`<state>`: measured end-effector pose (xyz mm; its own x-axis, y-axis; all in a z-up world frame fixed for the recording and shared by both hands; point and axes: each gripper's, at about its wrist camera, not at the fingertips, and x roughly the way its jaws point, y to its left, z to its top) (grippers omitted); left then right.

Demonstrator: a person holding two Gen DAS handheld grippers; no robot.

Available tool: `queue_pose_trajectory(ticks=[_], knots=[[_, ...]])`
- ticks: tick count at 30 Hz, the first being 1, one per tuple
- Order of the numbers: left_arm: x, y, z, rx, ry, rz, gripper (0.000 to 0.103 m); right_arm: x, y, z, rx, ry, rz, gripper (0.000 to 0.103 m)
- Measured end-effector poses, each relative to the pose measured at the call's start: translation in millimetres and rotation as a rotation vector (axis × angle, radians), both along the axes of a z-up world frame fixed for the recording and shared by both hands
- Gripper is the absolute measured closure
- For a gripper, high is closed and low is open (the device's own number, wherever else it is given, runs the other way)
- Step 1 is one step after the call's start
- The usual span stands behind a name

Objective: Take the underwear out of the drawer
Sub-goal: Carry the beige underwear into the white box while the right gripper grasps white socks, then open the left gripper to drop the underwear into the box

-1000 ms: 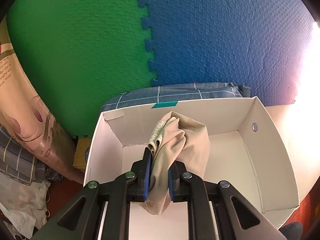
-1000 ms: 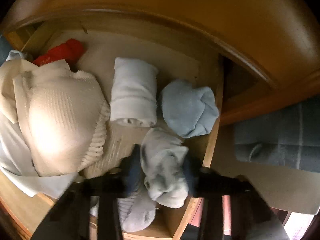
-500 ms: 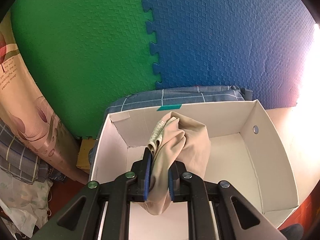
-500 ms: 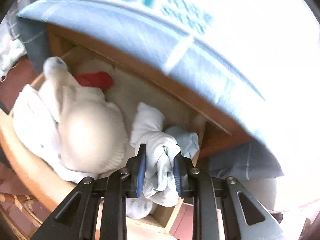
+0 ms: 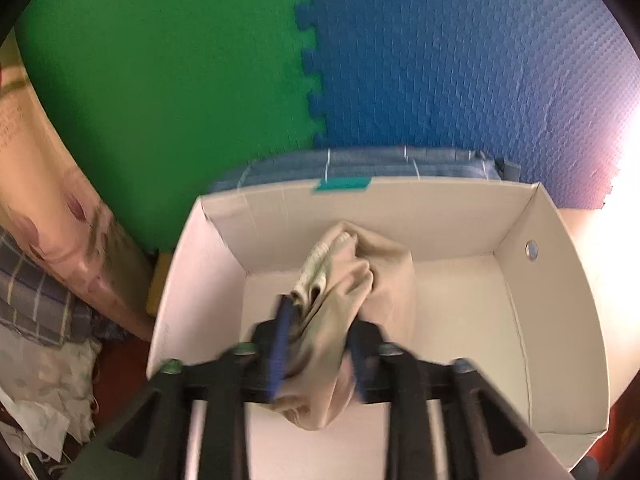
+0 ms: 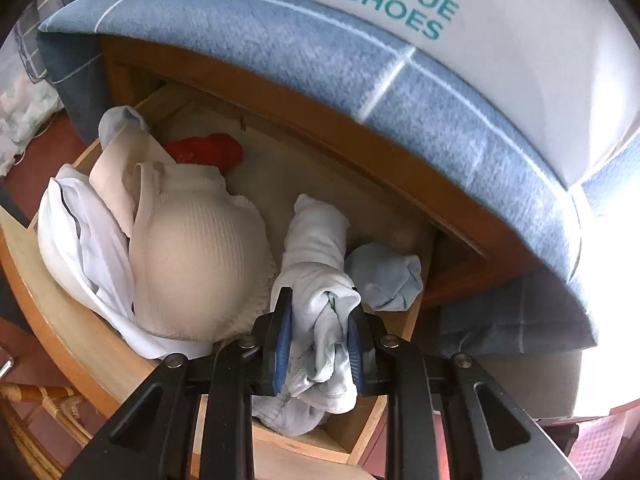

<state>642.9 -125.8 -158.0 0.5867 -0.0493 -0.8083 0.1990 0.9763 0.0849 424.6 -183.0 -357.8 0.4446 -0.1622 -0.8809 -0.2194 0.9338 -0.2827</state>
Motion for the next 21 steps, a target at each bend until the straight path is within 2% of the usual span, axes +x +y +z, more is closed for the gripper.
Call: queue_pose_trajectory(ticks=[3, 9, 14, 21], knots=[[-8.5, 9.5, 7.4, -0.030, -0.069, 0.021, 0.038, 0.0, -2.5, -1.4, 0.015, 0.019, -0.006, 0.081], [-23.2, 29.2, 29.5, -0.119, -0.149, 0.042, 0.037, 5.0, -1.8, -9.0, 0.027, 0.035, 0.002, 0.081], [-50.9, 41.8, 42.5, -0.096, -0.241, 0.046, 0.037, 4.6, -4.2, -7.9, 0.041, 0.036, -0.010, 0.081], [-114.9, 80.7, 51.9, -0.060, -0.367, 0.057, 0.037, 6.4, -3.8, -8.9, 0.047, 0.039, -0.015, 0.081]])
